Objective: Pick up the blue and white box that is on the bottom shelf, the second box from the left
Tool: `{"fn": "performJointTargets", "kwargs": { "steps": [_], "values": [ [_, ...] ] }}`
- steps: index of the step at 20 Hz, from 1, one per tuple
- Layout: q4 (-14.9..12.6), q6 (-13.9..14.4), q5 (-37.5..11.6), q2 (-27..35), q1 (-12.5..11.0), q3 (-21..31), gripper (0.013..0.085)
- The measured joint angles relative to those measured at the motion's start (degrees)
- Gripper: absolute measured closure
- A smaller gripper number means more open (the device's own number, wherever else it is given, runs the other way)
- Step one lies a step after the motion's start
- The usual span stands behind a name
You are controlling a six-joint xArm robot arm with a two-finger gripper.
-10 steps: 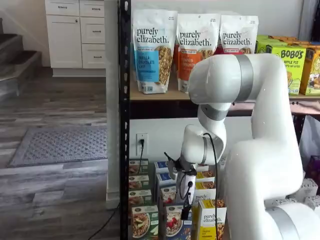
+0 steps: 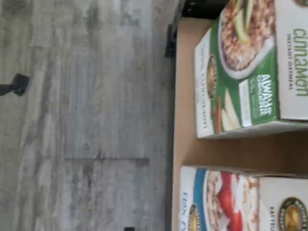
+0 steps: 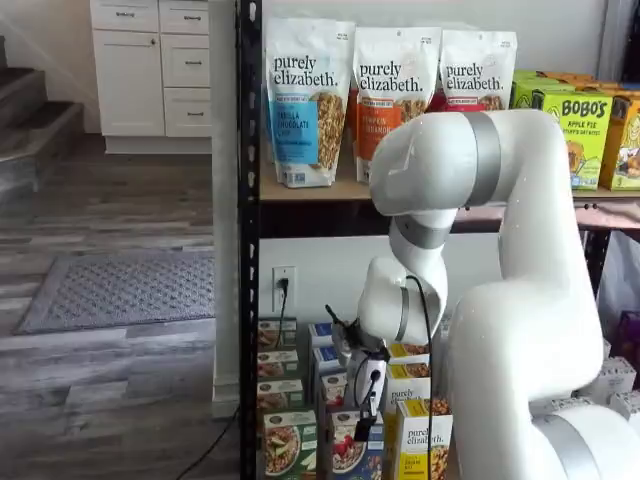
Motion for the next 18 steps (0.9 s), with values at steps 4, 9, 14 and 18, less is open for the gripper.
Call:
{"fn": "performJointTargets", "kwargs": {
  "steps": [4, 9, 14, 18],
  "values": [
    [3.19, -2.89, -2.54, 0.64, 0.18, 0.17, 0.013],
    [4.32, -4.23, -3.7, 2.08, -0.05, -1.08, 0.013],
    [4.16, -4.55, -3.42, 4.52, -0.62, -4.14, 0.013],
    [1.85, -2.95, -2.65, 6.29, -1.27, -6.57, 0.013]
  ]
}}
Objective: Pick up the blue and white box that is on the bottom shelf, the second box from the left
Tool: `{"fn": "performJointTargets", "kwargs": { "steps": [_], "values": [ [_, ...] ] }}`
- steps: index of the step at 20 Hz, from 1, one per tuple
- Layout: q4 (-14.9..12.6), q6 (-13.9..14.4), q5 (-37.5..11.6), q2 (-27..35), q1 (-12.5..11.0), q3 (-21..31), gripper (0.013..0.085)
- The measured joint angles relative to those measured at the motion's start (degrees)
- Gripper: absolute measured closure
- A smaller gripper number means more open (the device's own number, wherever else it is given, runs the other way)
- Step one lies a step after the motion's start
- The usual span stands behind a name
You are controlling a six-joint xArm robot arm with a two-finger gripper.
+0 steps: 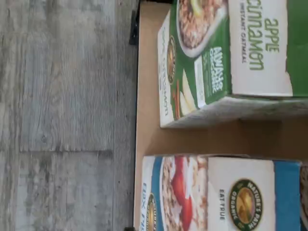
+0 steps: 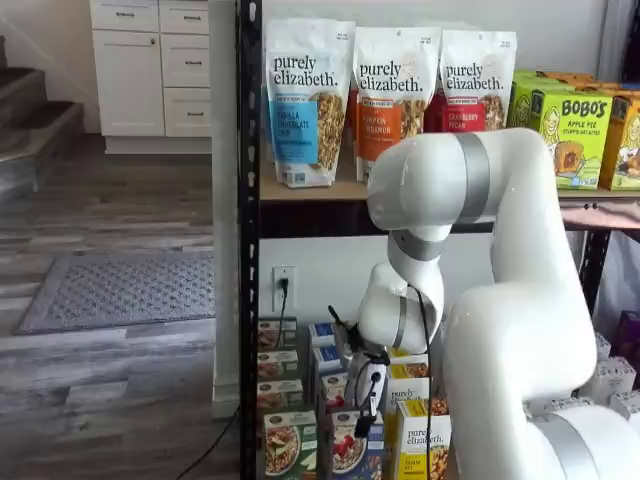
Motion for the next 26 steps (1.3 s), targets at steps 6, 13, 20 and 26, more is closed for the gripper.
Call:
{"fn": "performJointTargets", "kwargs": {
  "steps": [6, 13, 20, 26],
  "values": [
    [-2.77, 1.65, 1.1, 2.63, -0.99, -3.51, 0.013],
    [-5.8, 3.51, 2.03, 5.5, -1.94, -6.89, 0.013],
    [-7.72, 5.19, 3.88, 8.32, -2.1, -10.38, 0.013],
    [-10.93, 8.16, 5.89, 9.41, -2.05, -11.99, 0.013]
  ]
}}
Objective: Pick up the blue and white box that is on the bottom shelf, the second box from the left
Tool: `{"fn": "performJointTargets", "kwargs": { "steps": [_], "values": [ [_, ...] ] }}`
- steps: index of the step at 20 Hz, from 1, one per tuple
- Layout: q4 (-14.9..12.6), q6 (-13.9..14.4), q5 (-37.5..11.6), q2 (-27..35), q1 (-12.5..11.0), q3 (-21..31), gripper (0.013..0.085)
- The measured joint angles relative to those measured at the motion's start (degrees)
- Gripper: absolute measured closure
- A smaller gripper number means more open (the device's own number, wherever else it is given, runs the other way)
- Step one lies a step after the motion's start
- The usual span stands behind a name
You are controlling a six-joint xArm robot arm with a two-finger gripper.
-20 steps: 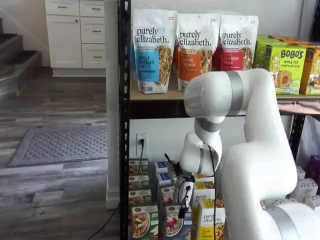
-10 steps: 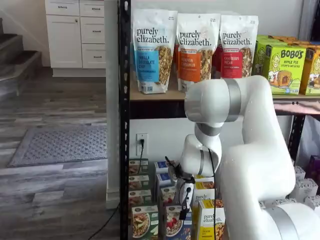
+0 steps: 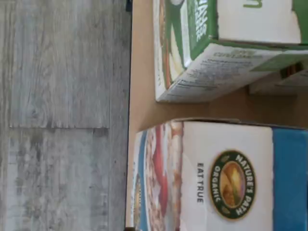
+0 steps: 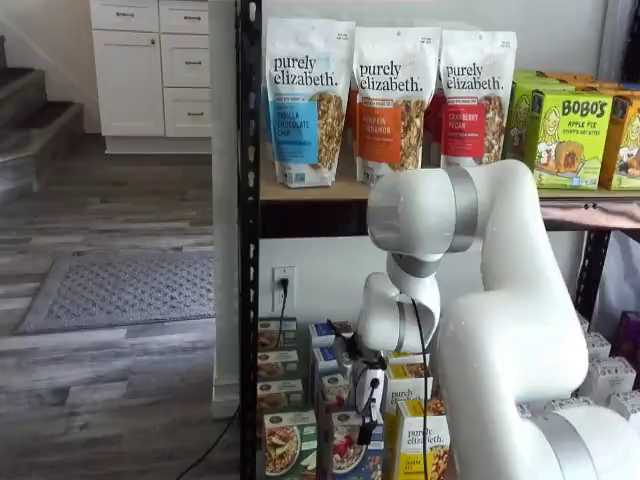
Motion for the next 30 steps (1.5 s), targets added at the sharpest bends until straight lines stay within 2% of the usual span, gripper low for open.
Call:
{"fn": "performJointTargets", "kwargs": {
  "steps": [4, 10, 21, 28, 30],
  "values": [
    [-2.0, 1.84, 2.25, 0.28, -0.01, -0.75, 0.013],
    [-2.74, 2.64, 2.6, 0.45, 0.17, -0.55, 0.013],
    [-2.46, 2.69, 2.34, 1.0, 0.5, -0.57, 0.013],
    [-1.26, 1.77, 1.71, 1.21, 0.68, -0.38, 0.013],
    [-0.92, 1.49, 1.57, 1.21, 0.71, -0.29, 0.021]
  ]
}}
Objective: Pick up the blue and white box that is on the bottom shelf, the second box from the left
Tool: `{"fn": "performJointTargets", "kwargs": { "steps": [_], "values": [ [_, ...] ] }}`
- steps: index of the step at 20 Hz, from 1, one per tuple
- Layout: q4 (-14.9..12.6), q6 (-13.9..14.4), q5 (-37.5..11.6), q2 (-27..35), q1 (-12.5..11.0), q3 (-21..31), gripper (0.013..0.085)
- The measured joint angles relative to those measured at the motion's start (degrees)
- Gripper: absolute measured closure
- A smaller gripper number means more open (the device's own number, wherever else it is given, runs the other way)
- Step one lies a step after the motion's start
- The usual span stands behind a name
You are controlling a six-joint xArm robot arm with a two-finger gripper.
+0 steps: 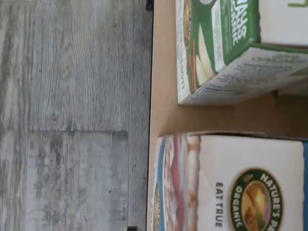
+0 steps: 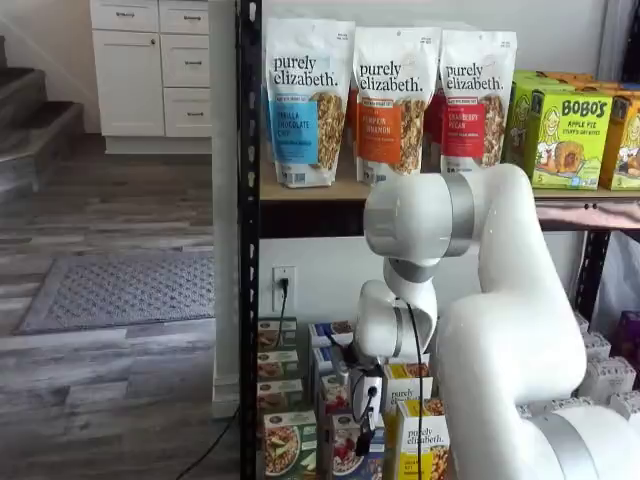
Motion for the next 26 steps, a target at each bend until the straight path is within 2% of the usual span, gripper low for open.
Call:
{"fn": "performJointTargets", "kwargs": {
  "steps": [3, 6, 15, 16, 19, 21, 22, 23, 26],
  "values": [
    [-0.02, 0.03, -0.01, -0.02, 0.01, 0.05, 0.025],
    [-0.04, 0.07, 0.11, -0.03, 0.05, 0.05, 0.033],
    [-0.74, 0.87, -0.01, 0.07, 0.23, 0.02, 0.033],
    [-0.65, 0.83, 0.2, 0.08, 0.25, -0.04, 0.037],
    [-0.41, 0.65, 0.53, 0.08, 0.27, -0.12, 0.041],
    [-0.31, 0.57, 0.64, 0.01, 0.28, -0.09, 0.049],
    [-0.32, 0.57, 0.64, -0.03, 0.28, -0.04, 0.049],
    [-0.35, 0.58, 0.6, -0.09, 0.27, 0.06, 0.053],
    [-0.88, 1.05, 0.13, -0.21, 0.26, 0.4, 0.053]
  ]
}}
